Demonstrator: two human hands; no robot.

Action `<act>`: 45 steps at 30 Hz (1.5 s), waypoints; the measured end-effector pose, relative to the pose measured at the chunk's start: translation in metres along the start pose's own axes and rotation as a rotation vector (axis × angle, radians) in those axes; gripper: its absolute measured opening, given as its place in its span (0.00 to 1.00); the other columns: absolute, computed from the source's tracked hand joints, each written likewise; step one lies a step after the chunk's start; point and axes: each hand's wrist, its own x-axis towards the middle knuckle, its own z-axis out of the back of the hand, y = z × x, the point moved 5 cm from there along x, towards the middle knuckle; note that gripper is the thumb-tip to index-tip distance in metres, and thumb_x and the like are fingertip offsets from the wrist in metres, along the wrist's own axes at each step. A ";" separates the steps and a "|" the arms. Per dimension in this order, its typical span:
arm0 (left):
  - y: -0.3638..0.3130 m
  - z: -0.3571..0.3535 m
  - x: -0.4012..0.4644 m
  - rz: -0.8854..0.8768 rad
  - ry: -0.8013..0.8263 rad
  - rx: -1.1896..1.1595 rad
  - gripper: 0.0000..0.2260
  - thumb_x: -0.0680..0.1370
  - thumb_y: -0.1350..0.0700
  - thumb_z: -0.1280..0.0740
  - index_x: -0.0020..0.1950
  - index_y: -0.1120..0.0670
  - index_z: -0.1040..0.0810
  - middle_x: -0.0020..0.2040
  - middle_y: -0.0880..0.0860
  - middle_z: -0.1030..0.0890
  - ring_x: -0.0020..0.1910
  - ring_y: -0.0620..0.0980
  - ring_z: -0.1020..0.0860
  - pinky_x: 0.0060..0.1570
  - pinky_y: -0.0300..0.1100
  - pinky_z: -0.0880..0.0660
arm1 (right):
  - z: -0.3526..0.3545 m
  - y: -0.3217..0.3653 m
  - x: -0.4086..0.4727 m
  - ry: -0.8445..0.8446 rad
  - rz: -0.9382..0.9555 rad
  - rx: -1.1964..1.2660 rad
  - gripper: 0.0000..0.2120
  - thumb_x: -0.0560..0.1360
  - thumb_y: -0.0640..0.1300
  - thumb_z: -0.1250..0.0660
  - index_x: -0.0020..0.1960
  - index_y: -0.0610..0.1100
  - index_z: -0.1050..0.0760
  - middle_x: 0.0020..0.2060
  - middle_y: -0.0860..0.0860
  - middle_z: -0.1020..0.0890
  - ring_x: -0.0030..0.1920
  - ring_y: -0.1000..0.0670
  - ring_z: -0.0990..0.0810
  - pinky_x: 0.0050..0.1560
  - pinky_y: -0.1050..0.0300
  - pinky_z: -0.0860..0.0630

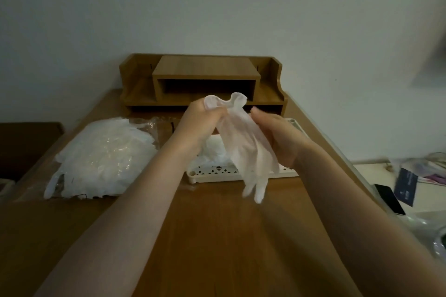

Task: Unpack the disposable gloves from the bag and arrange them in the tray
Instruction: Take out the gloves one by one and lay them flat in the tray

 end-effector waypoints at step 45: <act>0.018 -0.037 0.081 -0.084 0.268 0.228 0.06 0.78 0.58 0.34 0.51 0.49 0.18 0.42 0.48 0.17 0.40 0.40 0.21 0.44 0.36 0.25 | 0.121 0.020 0.012 -0.537 0.440 -1.244 0.10 0.78 0.44 0.36 0.44 0.41 0.18 0.38 0.51 0.18 0.36 0.55 0.25 0.43 0.59 0.29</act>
